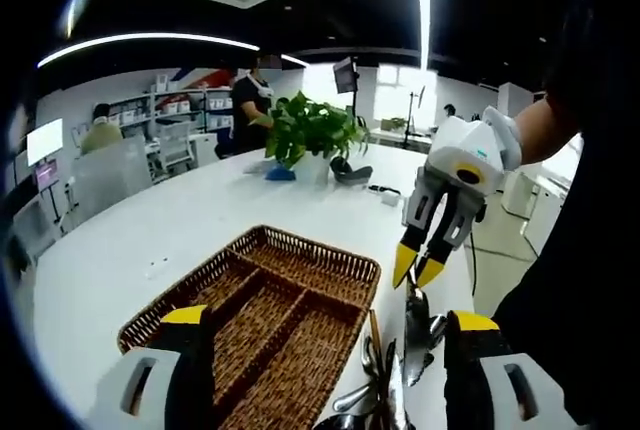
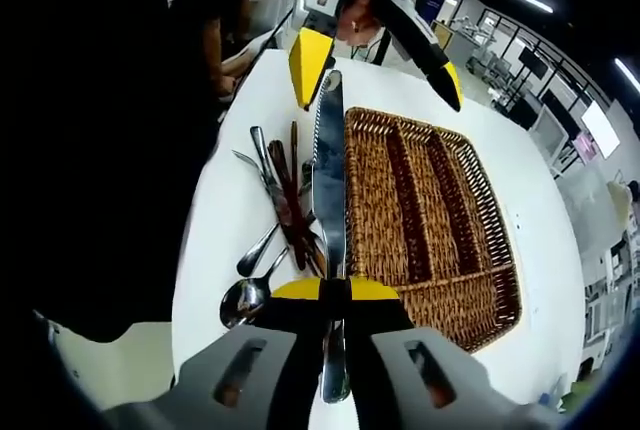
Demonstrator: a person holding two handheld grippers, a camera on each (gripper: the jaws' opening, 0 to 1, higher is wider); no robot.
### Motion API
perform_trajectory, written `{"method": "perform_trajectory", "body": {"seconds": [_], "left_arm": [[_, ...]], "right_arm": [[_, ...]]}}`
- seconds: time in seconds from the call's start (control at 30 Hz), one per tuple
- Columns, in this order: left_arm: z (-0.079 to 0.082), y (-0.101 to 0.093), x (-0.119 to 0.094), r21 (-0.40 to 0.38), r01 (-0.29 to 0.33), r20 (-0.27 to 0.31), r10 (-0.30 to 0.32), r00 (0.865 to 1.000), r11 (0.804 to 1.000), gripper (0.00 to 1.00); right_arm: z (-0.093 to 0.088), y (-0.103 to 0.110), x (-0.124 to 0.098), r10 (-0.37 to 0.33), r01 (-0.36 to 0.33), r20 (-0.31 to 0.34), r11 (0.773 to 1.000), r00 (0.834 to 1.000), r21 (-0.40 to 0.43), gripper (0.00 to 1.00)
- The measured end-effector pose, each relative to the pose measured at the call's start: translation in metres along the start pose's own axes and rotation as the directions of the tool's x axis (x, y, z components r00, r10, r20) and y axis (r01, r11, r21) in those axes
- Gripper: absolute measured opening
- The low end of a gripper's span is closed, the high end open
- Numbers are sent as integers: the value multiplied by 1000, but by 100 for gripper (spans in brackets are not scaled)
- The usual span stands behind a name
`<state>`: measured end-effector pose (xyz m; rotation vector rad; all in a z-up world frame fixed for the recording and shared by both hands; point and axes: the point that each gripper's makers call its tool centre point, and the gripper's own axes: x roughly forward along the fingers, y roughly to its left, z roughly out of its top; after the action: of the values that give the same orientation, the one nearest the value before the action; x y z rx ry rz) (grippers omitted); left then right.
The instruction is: Arrange the knives, forks, and spoons in their matching storage slots by inserting each utensil handle-first until every utensil is classified and aligned in the correct compartment
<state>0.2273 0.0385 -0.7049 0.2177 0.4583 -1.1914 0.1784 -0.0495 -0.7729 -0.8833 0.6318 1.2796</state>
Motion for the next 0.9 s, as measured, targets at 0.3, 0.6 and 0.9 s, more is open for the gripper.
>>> {"method": "perform_trajectory", "body": {"seconds": [0.3, 0.6, 0.9], "left_arm": [[-4, 20, -40, -4, -148, -22, 148, 989, 989, 100], [-11, 34, -83, -71, -278, -5, 278, 961, 958, 100], [-30, 35, -115, -106, -337, -27, 336, 941, 935, 100]], "right_arm": [[0, -9, -7, -11, 11, -38, 1000, 999, -1, 3], [8, -25, -16, -18, 17, -54, 1000, 998, -11, 3], [20, -47, -29, -44, 42, -57, 999, 997, -33, 3]]}}
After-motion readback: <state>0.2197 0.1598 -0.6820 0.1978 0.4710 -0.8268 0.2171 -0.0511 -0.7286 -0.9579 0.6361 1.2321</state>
